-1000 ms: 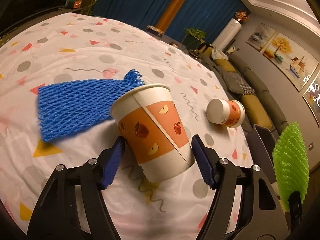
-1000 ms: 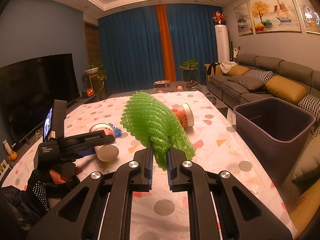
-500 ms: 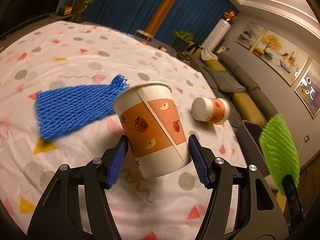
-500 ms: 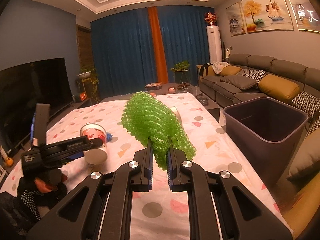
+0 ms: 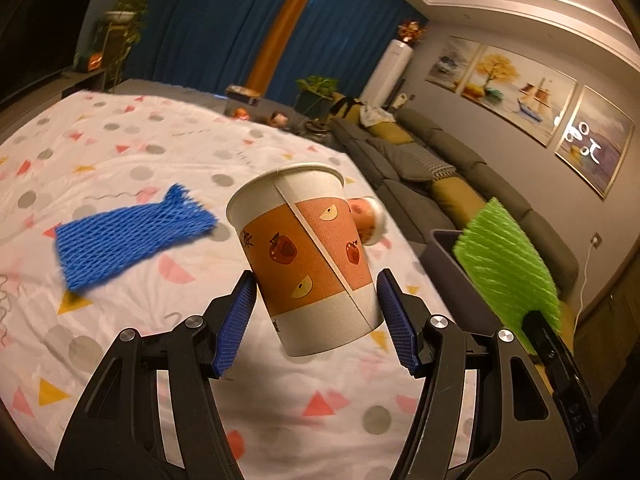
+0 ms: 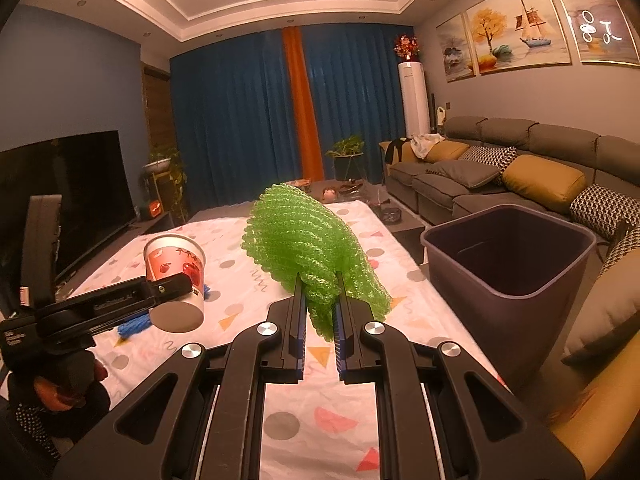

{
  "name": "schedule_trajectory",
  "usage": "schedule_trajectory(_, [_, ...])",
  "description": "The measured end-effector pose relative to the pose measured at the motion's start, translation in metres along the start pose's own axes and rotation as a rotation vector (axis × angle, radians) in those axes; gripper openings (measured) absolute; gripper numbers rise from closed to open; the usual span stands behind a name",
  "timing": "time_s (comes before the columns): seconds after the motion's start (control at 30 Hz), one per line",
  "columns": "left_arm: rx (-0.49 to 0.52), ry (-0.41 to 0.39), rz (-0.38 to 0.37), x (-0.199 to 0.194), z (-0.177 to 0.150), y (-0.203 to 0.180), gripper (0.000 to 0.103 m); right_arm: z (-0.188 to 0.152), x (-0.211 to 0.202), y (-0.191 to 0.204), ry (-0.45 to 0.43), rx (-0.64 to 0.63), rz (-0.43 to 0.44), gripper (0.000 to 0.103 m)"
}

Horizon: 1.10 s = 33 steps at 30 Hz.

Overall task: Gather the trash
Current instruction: 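Carry the green net and orange cup to the grey bin and open both tools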

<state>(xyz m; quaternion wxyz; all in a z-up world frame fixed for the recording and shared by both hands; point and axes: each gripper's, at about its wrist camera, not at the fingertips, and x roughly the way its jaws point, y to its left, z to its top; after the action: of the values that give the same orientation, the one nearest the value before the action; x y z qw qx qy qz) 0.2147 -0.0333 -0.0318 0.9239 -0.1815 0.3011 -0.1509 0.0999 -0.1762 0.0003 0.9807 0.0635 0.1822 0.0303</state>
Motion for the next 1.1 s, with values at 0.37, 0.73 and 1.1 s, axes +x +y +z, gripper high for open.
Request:
schedule_trajectory(0.37, [0.102, 0.005, -0.099, 0.004, 0.000, -0.053, 0.061, 0.006, -0.012, -0.026, -0.047, 0.039, -0.080, 0.013])
schedule_trajectory(0.73, [0.221, 0.029, -0.268, 0.046, 0.008, -0.133, 0.061, 0.025, -0.009, -0.092, -0.098, 0.107, -0.243, 0.013])
schedule_trajectory(1.1, [0.280, 0.129, -0.372, 0.117, 0.005, -0.191, 0.061, 0.030, 0.011, -0.142, -0.097, 0.132, -0.334, 0.013])
